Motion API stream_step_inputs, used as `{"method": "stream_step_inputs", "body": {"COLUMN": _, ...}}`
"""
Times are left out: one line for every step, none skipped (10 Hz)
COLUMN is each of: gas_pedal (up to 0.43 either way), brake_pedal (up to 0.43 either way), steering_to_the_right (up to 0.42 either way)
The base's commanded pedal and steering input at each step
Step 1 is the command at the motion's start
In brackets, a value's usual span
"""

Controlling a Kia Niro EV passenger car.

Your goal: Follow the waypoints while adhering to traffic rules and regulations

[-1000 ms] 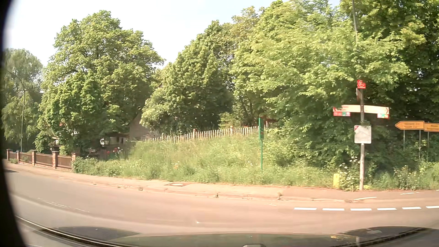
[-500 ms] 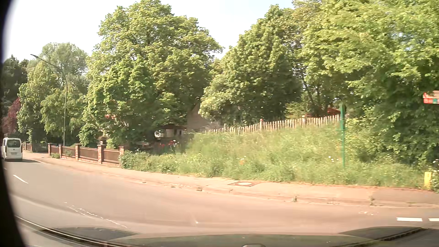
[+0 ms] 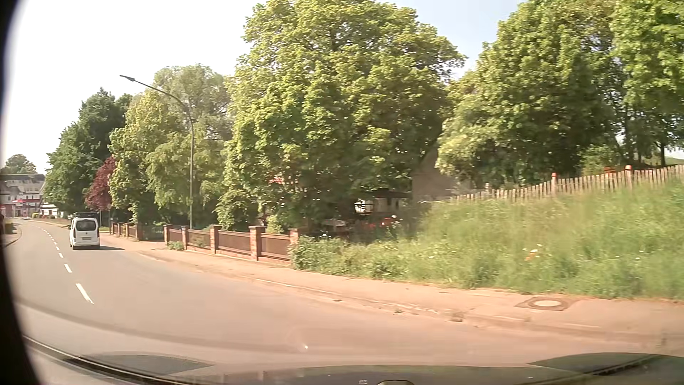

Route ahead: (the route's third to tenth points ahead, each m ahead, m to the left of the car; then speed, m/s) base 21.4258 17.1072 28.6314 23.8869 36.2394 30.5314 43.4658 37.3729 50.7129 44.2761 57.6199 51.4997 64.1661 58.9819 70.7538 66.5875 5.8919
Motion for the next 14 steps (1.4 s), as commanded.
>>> {"method": "stream_step_inputs", "body": {"gas_pedal": 0.409, "brake_pedal": 0.000, "steering_to_the_right": -0.390}}
{"method": "stream_step_inputs", "body": {"gas_pedal": 0.398, "brake_pedal": 0.000, "steering_to_the_right": -0.366}}
{"method": "stream_step_inputs", "body": {"gas_pedal": 0.398, "brake_pedal": 0.000, "steering_to_the_right": -0.346}}
{"method": "stream_step_inputs", "body": {"gas_pedal": 0.398, "brake_pedal": 0.000, "steering_to_the_right": -0.325}}
{"method": "stream_step_inputs", "body": {"gas_pedal": 0.398, "brake_pedal": 0.000, "steering_to_the_right": -0.316}}
{"method": "stream_step_inputs", "body": {"gas_pedal": 0.390, "brake_pedal": 0.000, "steering_to_the_right": -0.313}}
{"method": "stream_step_inputs", "body": {"gas_pedal": 0.390, "brake_pedal": 0.000, "steering_to_the_right": -0.312}}
{"method": "stream_step_inputs", "body": {"gas_pedal": 0.390, "brake_pedal": 0.000, "steering_to_the_right": -0.295}}
{"method": "stream_step_inputs", "body": {"gas_pedal": 0.390, "brake_pedal": 0.000, "steering_to_the_right": -0.271}}
{"method": "stream_step_inputs", "body": {"gas_pedal": 0.390, "brake_pedal": 0.000, "steering_to_the_right": -0.232}}
{"method": "stream_step_inputs", "body": {"gas_pedal": 0.390, "brake_pedal": 0.000, "steering_to_the_right": -0.209}}
{"method": "stream_step_inputs", "body": {"gas_pedal": 0.390, "brake_pedal": 0.000, "steering_to_the_right": -0.191}}
{"method": "stream_step_inputs", "body": {"gas_pedal": 0.390, "brake_pedal": 0.000, "steering_to_the_right": -0.177}}
{"method": "stream_step_inputs", "body": {"gas_pedal": 0.390, "brake_pedal": 0.000, "steering_to_the_right": -0.157}}
